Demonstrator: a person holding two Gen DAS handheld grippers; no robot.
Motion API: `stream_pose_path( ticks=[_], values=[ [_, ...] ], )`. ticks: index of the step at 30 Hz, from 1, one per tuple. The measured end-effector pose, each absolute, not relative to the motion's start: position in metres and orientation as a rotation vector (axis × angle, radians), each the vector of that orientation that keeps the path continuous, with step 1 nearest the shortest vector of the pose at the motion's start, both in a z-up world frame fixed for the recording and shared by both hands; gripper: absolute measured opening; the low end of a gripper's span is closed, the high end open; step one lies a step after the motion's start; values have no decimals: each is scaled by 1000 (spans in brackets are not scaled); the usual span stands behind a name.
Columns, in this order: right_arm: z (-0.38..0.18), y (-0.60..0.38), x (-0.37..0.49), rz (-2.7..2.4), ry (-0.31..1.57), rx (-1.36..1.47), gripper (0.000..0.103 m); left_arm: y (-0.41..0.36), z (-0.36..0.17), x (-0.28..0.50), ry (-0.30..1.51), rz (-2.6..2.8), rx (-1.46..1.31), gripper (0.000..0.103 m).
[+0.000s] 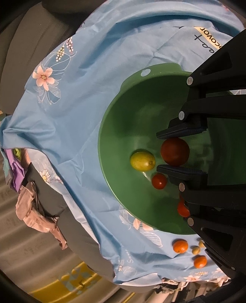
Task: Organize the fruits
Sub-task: 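Carry both tomatoes over the green bowl and open both tools, then withdraw both open tools from the bowl toward the kumquats and mandarins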
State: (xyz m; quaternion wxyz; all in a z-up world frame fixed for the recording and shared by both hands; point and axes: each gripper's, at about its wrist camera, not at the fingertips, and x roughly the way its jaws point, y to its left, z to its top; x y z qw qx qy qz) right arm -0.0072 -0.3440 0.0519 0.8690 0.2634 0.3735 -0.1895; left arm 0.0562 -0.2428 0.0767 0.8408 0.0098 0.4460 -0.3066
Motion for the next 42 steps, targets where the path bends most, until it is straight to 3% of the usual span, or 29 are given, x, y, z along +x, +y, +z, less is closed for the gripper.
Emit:
stream_pose_path(
  ticks=[4, 7, 8, 10, 11, 12, 14, 16, 22, 31, 36, 38, 42],
  values=[
    [52, -343, -8, -393, 784, 547, 30, -242, 79, 56, 944, -639, 15, 26],
    [53, -343, -8, -395, 775, 549, 32, -237, 82, 56, 954, -630, 4, 34],
    [54, -343, -9, -394, 772, 547, 35, -234, 85, 55, 953, -630, -5, 37],
    [57, -342, -10, -390, 759, 533, 57, -225, 90, 53, 950, -620, -23, 40],
    [59, -341, -11, -387, 745, 527, 60, -217, 93, 52, 945, -624, -45, 41],
    [61, -340, -12, -385, 735, 523, 60, -212, 95, 51, 943, -623, -59, 44],
    [64, -339, -13, -379, 726, 524, 60, -192, 103, 49, 928, -562, -92, 63],
    [65, -335, -13, -374, 730, 508, 60, -171, 112, 45, 888, -527, -133, 64],
    [76, -312, -12, -310, 723, 449, 60, -91, 130, 42, 823, -398, -292, 80],
    [86, -234, 6, 8, 744, 335, 60, 16, 102, 70, 852, -120, -503, 78],
    [62, -185, 40, 213, 829, 274, 60, 14, 80, 87, 903, -107, -494, 69],
    [41, -165, 63, 289, 900, 281, 60, 9, 71, 94, 934, -132, -496, 60],
    [18, -140, 84, 293, 965, 243, 60, -2, 52, 108, 989, -165, -495, 59]
  ],
)
